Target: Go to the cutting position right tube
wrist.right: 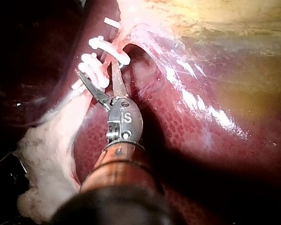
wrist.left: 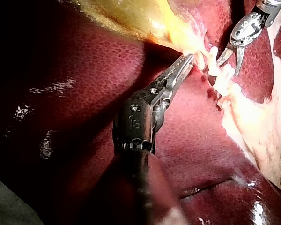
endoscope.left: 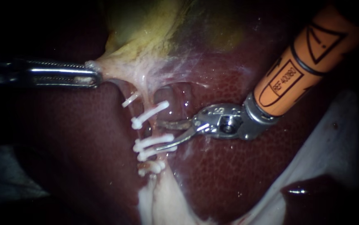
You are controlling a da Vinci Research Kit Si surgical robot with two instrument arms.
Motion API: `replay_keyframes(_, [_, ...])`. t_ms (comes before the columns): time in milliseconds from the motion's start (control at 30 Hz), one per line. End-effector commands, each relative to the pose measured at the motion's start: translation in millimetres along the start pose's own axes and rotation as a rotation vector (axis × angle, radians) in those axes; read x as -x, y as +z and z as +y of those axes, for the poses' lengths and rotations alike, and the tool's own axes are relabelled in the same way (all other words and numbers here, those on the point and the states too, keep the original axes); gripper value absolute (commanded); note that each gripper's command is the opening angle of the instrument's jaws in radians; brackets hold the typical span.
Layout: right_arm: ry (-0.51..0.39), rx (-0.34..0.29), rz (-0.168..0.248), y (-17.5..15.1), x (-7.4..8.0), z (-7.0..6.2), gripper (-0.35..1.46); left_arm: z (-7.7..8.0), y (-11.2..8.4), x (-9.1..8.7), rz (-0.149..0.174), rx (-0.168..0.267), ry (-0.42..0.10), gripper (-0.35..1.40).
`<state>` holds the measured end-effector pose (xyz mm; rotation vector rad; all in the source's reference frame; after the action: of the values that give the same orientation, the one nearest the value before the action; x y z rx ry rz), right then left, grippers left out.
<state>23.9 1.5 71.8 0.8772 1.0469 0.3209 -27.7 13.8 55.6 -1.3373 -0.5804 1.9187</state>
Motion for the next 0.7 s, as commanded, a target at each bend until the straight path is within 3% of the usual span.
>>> replay_keyframes(33, [-0.002,0.001,-0.001,0.3,0.1,0.1,1.24,0.0,0.0,0.0,0.0,0.0,0.0,-0.35])
replay_keyframes(400, [0.0,-0.059,0.038,1.5,-0.6,0.1,1.25,0.1,0.0,-0.1,0.0,-0.001,0.0,-0.35])
replay_keyframes(700, [-0.005,-0.131,0.078,2.7,-1.6,-0.9,1.25,0.1,0.1,-0.1,0.0,-0.001,0.0,-0.35])
